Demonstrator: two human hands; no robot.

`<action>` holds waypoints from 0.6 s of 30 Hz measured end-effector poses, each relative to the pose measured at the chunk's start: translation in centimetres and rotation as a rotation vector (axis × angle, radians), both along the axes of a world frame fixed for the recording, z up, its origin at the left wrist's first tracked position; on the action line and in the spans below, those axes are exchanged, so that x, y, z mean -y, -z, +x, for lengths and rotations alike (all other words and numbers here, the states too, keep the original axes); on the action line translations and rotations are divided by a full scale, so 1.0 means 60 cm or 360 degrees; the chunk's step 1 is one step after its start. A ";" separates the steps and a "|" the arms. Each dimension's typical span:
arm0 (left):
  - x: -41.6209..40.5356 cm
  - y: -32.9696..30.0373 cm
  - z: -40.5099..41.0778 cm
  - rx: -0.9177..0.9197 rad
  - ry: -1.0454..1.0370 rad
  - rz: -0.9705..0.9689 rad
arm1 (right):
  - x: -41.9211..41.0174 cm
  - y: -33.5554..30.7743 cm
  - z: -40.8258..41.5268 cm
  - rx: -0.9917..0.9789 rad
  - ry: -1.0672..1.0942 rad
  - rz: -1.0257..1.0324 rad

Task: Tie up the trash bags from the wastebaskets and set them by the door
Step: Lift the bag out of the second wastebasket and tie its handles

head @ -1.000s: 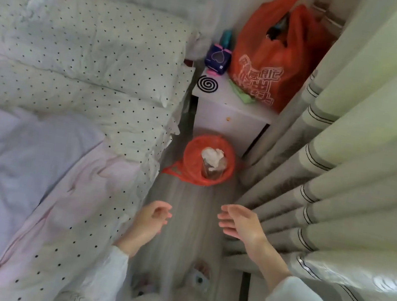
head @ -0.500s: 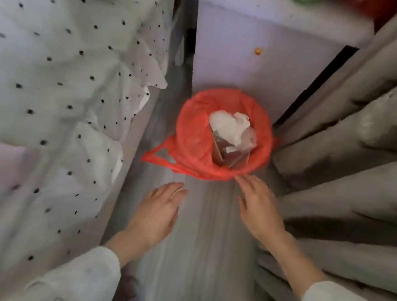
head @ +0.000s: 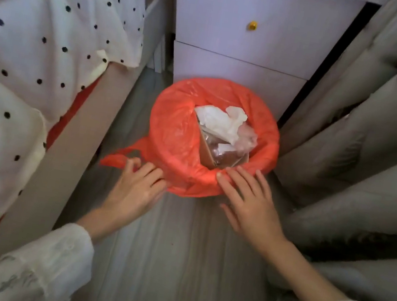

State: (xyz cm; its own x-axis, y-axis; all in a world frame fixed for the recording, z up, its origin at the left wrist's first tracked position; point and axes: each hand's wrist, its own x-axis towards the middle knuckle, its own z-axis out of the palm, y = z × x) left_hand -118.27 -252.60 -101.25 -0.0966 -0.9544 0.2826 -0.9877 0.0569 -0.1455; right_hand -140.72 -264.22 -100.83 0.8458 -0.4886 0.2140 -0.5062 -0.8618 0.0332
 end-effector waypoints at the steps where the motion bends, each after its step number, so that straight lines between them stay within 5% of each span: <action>1: 0.001 -0.005 0.001 -0.0065 0.0064 -0.0105 | 0.003 0.000 0.001 0.0008 0.0006 -0.0012; 6: 0.020 -0.085 -0.010 -0.0585 0.0115 -0.0518 | -0.005 -0.021 0.029 0.0114 0.0115 0.0031; 11: 0.063 -0.169 0.003 -0.0606 0.0150 -0.0521 | 0.008 -0.047 0.055 0.0439 0.0296 0.0083; 18: 0.067 -0.195 0.031 -0.0531 -0.0040 -0.0335 | 0.081 -0.081 0.038 -0.0021 0.0682 0.0163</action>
State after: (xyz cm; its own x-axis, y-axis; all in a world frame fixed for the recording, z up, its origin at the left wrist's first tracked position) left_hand -116.41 -256.61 -89.52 0.0564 -0.8731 0.4844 -0.9835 0.0350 0.1776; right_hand -138.44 -269.10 -95.96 0.5643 -0.8142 0.1368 -0.8189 -0.5730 -0.0326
